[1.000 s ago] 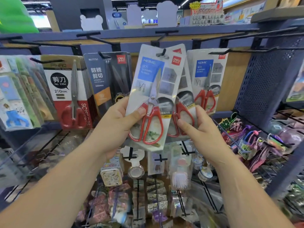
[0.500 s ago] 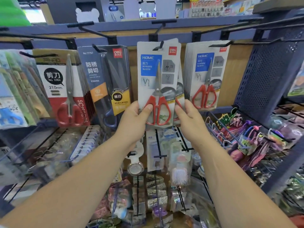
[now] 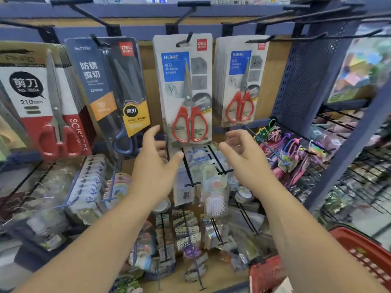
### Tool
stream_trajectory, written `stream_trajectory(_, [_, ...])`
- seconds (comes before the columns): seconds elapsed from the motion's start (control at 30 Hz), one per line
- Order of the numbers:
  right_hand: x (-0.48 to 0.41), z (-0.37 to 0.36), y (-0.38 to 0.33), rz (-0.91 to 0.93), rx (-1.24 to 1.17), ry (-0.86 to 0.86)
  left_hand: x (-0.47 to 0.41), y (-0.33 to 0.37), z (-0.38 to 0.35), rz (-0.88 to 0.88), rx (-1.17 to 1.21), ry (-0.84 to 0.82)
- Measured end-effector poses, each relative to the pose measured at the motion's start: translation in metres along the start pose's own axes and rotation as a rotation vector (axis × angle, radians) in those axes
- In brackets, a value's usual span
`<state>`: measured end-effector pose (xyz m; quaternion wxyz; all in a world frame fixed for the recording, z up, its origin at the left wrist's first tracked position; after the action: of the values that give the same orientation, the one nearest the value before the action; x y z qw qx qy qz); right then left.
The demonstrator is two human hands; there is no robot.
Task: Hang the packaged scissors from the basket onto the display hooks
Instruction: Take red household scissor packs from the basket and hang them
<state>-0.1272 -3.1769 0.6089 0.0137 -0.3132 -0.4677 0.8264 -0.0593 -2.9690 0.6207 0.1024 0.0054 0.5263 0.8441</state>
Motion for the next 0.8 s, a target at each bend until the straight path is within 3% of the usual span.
stream_trajectory(0.2, [0.095, 0.058, 0.030, -0.113, 0.136, 0.067, 0.050, -0.009, -0.027, -0.203, -0.203, -0.046])
stream_trajectory(0.4, [0.215, 0.138, 0.115, -0.552, 0.260, 0.043, 0.106, -0.032, -0.114, -0.346, -0.363, -0.343])
stream_trajectory(0.57, [0.305, 0.197, 0.193, -0.878, 0.242, 0.036, 0.150, -0.075, -0.212, -0.289, -0.585, -0.578])
stream_trajectory(0.8, [0.355, 0.251, 0.303, -1.031, 0.272, -0.330, 0.211, -0.169, -0.325, -0.060, -0.863, -0.594])
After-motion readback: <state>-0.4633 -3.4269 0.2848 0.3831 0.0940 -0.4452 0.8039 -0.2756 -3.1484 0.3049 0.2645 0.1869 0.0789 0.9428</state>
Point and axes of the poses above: each hand's wrist, its own x-axis away from the middle knuckle, its own z-axis out of the back of the hand, y = z × x, the point moved 1 cm from there along -x, towards the middle knuckle, and after that the axes turned 12 degrees about z, right-handed, at the moved point
